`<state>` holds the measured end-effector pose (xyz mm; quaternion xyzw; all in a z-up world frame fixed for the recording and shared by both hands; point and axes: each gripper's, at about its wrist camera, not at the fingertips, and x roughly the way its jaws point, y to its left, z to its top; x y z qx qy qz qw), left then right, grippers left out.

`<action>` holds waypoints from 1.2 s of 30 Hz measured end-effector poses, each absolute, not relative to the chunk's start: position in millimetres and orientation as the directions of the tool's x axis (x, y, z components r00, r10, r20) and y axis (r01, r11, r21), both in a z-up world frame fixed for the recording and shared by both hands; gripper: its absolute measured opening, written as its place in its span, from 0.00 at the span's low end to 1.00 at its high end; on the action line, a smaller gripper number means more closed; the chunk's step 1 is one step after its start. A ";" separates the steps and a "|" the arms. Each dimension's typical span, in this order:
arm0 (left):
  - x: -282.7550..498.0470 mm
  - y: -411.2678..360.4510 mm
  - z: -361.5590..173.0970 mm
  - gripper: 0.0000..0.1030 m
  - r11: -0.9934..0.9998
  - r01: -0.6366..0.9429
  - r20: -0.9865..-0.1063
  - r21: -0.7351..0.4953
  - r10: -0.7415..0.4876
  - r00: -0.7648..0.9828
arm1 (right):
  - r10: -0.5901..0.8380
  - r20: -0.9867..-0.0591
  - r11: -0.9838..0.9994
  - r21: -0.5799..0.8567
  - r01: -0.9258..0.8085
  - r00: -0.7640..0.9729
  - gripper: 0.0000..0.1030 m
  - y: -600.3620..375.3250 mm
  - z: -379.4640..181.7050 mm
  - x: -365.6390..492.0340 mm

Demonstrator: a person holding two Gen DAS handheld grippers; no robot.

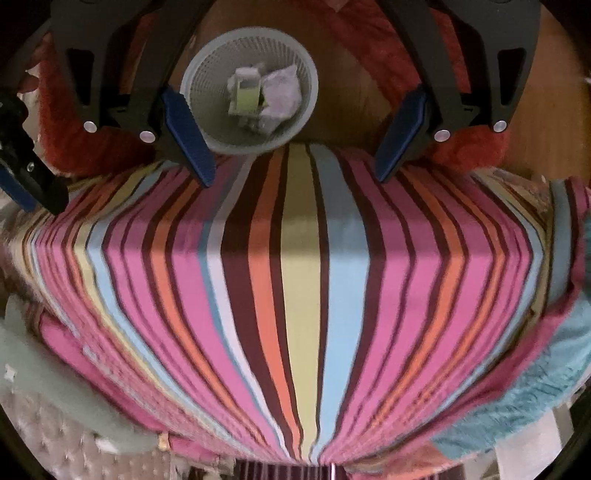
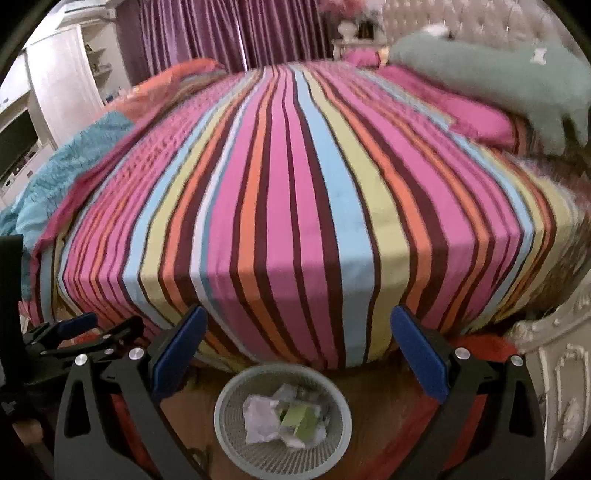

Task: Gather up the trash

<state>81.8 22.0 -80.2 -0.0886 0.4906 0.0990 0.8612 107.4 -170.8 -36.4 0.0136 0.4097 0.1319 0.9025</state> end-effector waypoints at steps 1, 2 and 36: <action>81.1 22.7 -73.4 0.83 0.963 -0.265 -0.852 -0.052 0.096 0.515 | 0.248 -0.725 0.965 0.128 -0.229 0.642 0.92 -171.0 -32.7 107.0; 80.2 23.6 -66.6 0.83 0.961 -0.271 -0.842 -0.050 0.106 0.529 | 0.246 -0.714 0.966 0.122 -0.230 0.656 0.92 -171.2 -28.0 106.2; 58.4 10.1 17.9 0.83 0.971 -0.236 -0.697 -0.035 0.146 0.703 | 0.246 -0.627 0.968 0.119 -0.221 0.739 0.92 -180.5 19.7 93.4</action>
